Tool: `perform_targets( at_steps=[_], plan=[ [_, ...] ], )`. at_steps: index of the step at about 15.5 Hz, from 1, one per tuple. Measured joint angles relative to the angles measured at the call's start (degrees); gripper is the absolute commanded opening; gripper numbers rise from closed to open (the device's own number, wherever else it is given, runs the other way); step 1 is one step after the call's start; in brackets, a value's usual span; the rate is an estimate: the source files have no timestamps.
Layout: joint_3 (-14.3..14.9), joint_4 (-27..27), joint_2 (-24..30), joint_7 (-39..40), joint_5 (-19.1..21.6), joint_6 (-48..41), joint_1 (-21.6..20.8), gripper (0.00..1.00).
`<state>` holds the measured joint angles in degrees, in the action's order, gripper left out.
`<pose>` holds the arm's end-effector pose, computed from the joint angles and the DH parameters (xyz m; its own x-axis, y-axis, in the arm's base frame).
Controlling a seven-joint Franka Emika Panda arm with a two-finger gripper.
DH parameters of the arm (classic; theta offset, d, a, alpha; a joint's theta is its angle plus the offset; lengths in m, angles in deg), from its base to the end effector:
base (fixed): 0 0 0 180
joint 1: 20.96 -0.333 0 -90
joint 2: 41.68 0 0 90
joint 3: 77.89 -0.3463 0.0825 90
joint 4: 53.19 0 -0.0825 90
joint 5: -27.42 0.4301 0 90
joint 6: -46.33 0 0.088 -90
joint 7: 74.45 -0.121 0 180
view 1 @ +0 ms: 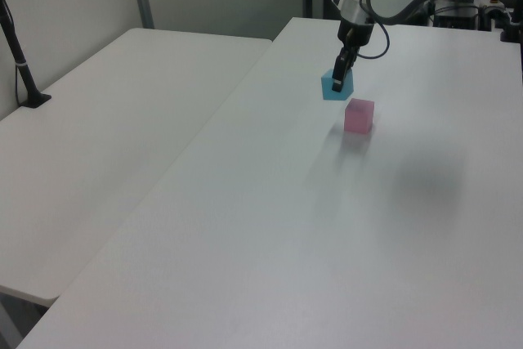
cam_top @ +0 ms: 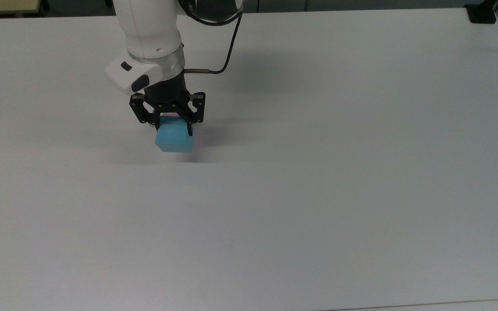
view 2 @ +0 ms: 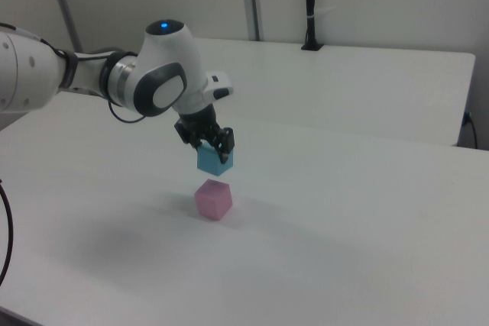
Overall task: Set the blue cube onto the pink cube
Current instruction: 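Lift the blue cube and carry it onto the pink cube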
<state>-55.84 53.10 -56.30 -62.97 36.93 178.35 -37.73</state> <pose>0.6860 -0.0433 0.4072 0.9756 0.0303 0.2174 0.0324 -0.9995 -0.0060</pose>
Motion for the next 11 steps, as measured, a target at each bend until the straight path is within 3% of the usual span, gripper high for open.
perform_targets(
  at_steps=[4, 6, 7, 8, 9, 11],
  plan=[
    [0.1, 4.5, 1.7, 0.2, -3.3, 0.0, 0.0, 0.20],
    [0.1, 5.3, 2.3, 0.5, -3.6, 0.0, 0.0, 0.27],
    [0.1, 5.5, 2.5, 0.6, -3.6, 0.0, 0.0, 0.41],
    [0.1, 5.7, 2.6, 0.6, -3.6, 0.0, 0.0, 0.76],
    [0.2, 5.7, 2.6, 0.6, -3.6, 0.0, 0.0, 1.00],
    [0.3, 5.8, 2.6, 0.8, -3.6, 0.0, 0.0, 1.00]
  ],
)
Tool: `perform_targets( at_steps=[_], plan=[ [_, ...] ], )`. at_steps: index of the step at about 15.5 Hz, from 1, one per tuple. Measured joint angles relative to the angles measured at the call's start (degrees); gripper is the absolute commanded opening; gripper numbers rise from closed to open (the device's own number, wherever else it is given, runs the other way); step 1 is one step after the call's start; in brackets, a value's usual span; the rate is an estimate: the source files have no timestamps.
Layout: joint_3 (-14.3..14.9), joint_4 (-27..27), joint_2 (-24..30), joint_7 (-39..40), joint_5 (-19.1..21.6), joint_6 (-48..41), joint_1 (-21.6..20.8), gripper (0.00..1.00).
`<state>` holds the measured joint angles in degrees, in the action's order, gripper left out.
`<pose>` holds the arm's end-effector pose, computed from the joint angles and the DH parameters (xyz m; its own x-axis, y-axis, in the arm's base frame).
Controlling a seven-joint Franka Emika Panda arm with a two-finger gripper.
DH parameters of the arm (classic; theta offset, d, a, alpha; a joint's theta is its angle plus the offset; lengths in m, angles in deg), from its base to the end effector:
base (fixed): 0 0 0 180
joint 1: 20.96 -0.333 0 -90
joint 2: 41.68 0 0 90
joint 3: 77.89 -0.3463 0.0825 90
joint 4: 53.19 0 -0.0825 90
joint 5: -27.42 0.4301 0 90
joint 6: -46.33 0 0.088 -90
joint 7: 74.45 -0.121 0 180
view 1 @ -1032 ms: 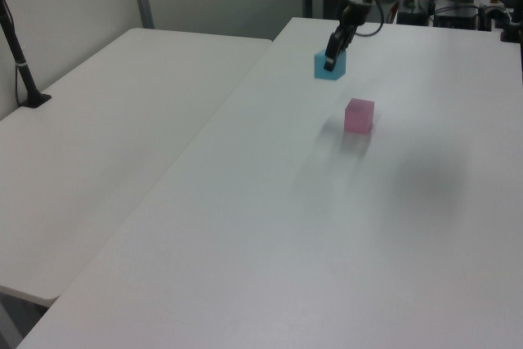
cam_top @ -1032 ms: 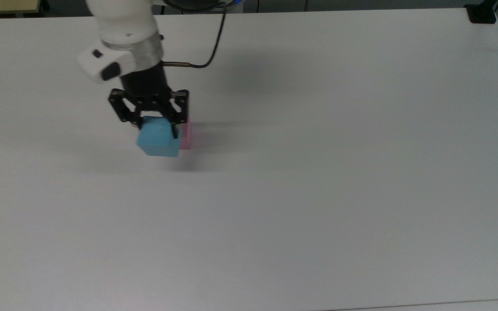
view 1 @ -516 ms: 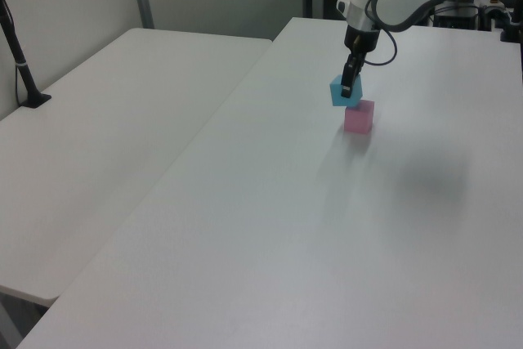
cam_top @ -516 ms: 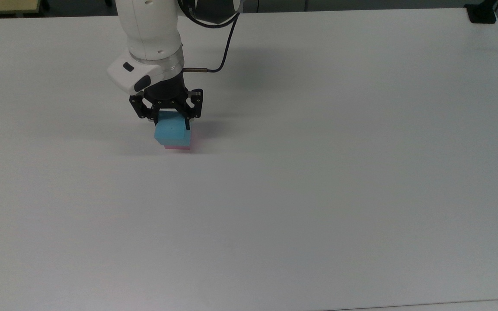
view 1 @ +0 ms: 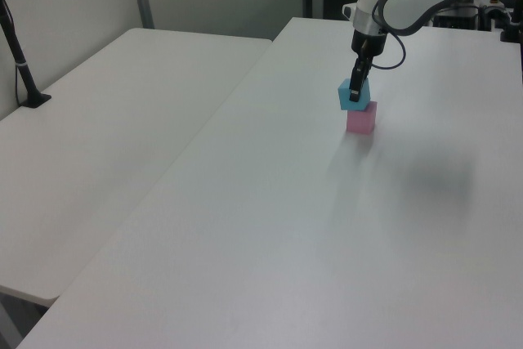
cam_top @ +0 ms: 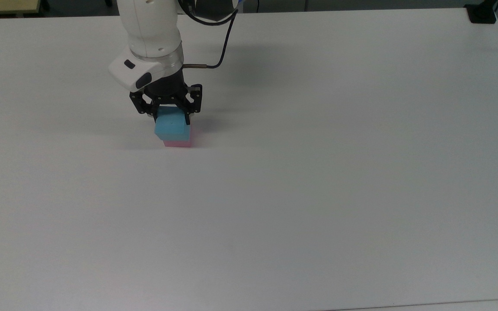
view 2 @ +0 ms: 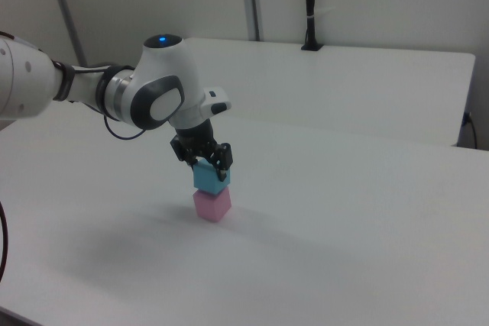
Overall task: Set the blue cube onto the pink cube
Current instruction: 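Open the gripper and raise it away from the stacked cubes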
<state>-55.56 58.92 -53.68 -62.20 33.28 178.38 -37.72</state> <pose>0.6563 -0.0517 0.3838 0.9858 0.0690 0.1531 0.0657 -0.9975 0.0265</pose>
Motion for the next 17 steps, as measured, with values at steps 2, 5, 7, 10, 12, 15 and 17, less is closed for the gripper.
perform_targets(
  at_steps=[2, 5, 7, 10, 12, 15, 17],
  plan=[
    [0.2, 0.5, 0.0, 0.0, 0.0, 0.0, 0.0, 1.00],
    [0.4, 0.7, 0.2, 0.0, 0.0, -0.8, 0.1, 1.00],
    [0.5, 0.2, 1.4, 0.0, 0.0, -5.2, 0.1, 1.00],
    [0.8, -2.3, 5.2, 0.0, -0.1, -16.0, 0.3, 1.00],
    [0.7, -4.8, 7.7, -0.5, -0.2, -23.0, 0.2, 1.00],
    [-1.7, -8.2, 10.2, -6.5, -3.2, -30.1, 0.2, 1.00],
    [-5.6, -9.9, 11.3, -10.6, -7.2, -33.4, 1.1, 1.00]
  ],
)
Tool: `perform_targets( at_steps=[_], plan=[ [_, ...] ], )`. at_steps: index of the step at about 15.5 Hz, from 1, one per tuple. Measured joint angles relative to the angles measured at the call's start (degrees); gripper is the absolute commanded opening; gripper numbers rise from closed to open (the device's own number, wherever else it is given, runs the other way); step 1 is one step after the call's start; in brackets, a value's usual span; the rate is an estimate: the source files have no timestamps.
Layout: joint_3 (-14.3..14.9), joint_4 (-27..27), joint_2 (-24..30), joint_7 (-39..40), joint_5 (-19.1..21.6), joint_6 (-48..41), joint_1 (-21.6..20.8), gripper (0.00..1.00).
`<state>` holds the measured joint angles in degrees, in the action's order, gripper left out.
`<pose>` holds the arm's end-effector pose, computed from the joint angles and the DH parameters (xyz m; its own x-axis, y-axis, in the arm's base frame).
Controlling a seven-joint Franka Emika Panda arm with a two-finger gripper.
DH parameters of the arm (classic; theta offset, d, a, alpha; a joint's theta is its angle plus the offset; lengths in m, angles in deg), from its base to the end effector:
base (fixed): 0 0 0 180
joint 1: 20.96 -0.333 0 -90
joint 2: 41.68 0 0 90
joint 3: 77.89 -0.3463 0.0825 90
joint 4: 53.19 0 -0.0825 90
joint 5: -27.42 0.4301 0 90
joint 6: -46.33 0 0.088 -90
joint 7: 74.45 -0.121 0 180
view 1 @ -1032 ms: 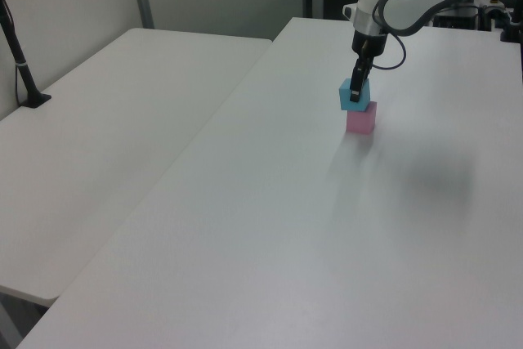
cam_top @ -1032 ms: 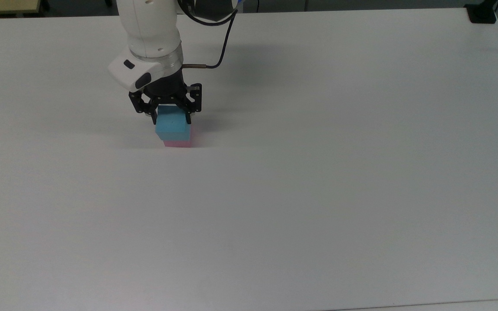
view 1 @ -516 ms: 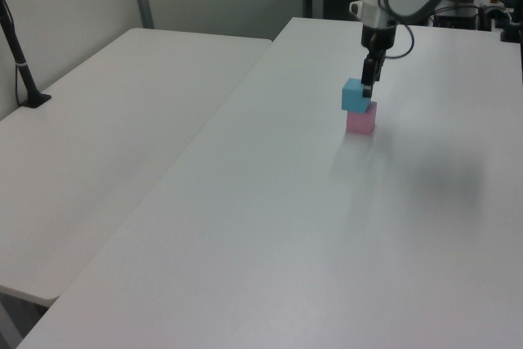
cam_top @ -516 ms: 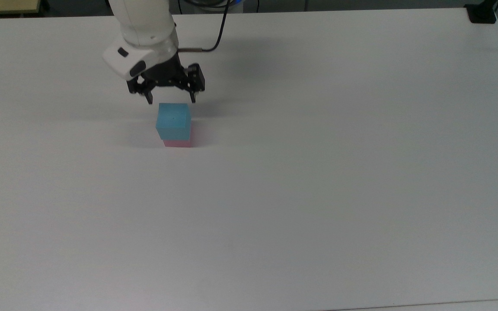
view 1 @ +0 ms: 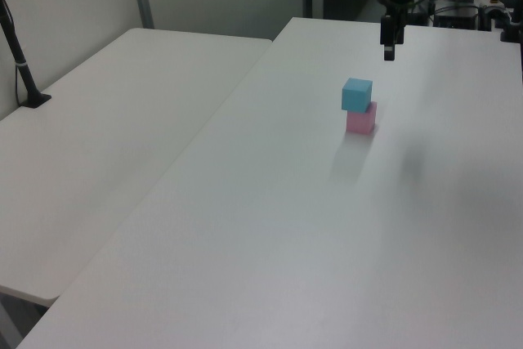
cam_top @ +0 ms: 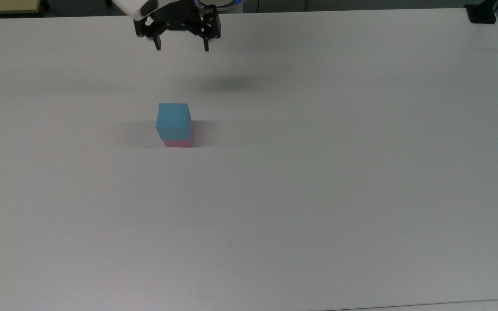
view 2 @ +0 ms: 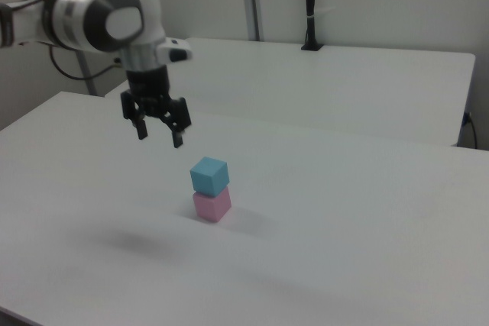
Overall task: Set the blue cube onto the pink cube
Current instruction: 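Open the gripper and raise it away from the stacked cubes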
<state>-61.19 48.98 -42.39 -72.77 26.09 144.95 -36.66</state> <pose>0.6030 -0.0123 0.5359 0.9971 0.0151 -0.0745 0.0170 -0.9996 0.0240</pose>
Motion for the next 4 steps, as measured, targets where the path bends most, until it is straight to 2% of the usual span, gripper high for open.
perform_targets(
  at_steps=[2, 4],
  plan=[
    [-2.4, -1.6, 0.3, -1.6, -1.6, -1.9, 1.2, 1.00],
    [-3.0, -2.7, 0.3, -1.9, -1.9, -2.2, 2.7, 1.00]
  ],
)
